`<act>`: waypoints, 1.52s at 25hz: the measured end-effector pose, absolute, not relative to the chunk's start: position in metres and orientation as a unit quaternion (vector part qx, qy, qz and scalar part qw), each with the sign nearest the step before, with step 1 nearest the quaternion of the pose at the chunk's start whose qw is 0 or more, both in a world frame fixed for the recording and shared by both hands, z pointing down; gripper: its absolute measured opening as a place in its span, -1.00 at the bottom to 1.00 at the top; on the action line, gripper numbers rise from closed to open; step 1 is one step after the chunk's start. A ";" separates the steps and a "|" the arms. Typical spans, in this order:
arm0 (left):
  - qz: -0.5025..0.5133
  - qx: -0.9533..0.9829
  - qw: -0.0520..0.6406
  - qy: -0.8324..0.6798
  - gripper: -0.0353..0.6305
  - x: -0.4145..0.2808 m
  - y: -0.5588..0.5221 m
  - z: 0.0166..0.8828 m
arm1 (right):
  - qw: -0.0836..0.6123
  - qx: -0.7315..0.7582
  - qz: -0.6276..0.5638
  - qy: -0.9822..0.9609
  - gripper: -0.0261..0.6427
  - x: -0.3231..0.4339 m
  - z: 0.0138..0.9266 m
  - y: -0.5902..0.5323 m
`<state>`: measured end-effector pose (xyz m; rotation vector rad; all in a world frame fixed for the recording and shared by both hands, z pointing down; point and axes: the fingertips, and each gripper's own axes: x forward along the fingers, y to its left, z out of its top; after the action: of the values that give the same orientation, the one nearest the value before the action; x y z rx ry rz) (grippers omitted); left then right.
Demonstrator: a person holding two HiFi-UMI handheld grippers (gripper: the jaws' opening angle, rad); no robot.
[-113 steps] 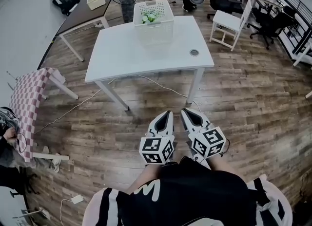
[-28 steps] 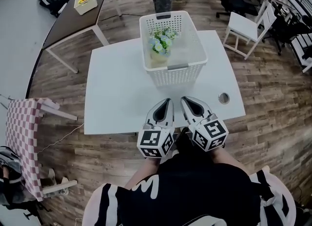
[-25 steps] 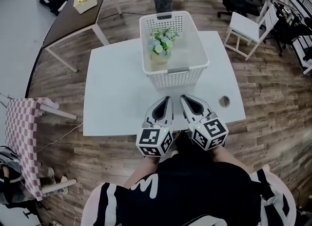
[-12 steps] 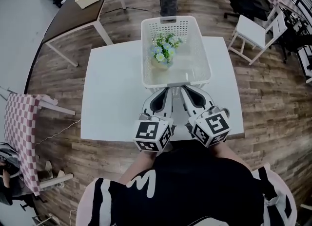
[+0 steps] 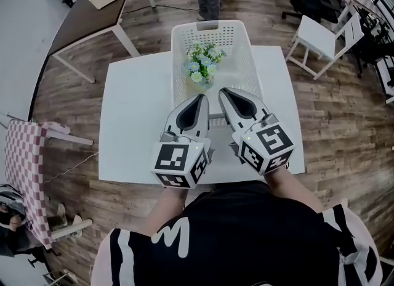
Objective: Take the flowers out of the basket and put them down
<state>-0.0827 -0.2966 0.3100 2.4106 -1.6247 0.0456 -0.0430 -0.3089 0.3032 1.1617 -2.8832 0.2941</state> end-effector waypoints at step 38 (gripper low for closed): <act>0.049 0.832 0.154 -0.530 -0.88 -0.099 -0.391 0.317 | 0.064 0.309 0.217 -0.924 -0.45 -0.087 0.362 -0.458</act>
<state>-0.0986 -0.3912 0.3174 2.3855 -1.5192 0.1407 -0.0867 -0.4582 0.3625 0.9334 -2.7897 0.6566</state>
